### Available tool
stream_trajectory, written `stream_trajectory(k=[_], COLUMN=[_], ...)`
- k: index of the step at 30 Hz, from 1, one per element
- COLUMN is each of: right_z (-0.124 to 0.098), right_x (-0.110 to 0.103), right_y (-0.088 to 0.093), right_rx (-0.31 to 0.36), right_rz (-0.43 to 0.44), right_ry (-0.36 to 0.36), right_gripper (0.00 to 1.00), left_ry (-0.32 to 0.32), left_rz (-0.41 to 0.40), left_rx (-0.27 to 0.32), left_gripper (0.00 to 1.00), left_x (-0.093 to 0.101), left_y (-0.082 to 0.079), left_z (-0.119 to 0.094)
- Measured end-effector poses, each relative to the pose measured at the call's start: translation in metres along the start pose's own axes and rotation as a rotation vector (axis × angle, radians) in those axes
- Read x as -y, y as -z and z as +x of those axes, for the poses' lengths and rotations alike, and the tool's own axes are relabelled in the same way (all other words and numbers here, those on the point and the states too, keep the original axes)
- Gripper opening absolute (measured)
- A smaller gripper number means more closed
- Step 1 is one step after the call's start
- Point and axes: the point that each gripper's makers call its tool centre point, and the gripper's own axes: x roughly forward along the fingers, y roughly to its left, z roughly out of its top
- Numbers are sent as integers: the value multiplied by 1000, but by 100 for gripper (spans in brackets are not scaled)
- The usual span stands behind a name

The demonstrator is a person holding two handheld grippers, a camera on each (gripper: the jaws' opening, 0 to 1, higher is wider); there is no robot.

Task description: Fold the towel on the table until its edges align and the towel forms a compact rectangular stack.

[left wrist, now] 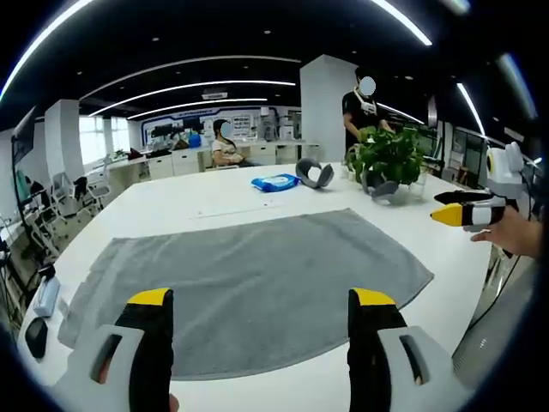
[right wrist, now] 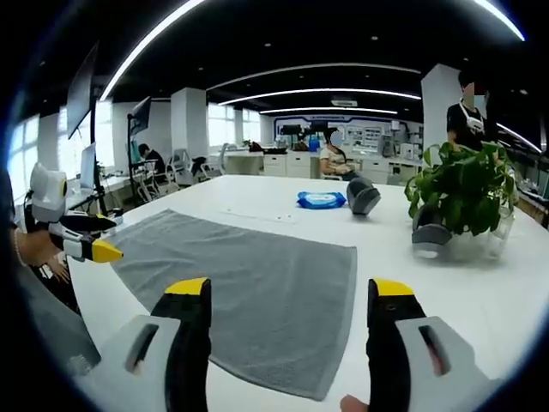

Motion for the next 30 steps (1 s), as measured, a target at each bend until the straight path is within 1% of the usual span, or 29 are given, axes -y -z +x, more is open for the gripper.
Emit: stream_trajectory(k=[17, 30], right_z=[1, 1], right_x=[-2, 1], right_y=[1, 1], right_rx=[-3, -6], right_rz=[-3, -3], right_ry=[-11, -1], right_gripper=[72, 71], left_ry=[-3, -3], left_rz=[9, 13], left_rx=[-6, -10], left_gripper=[86, 85], left_x=[-1, -1], left_y=[1, 2], left_z=[0, 0])
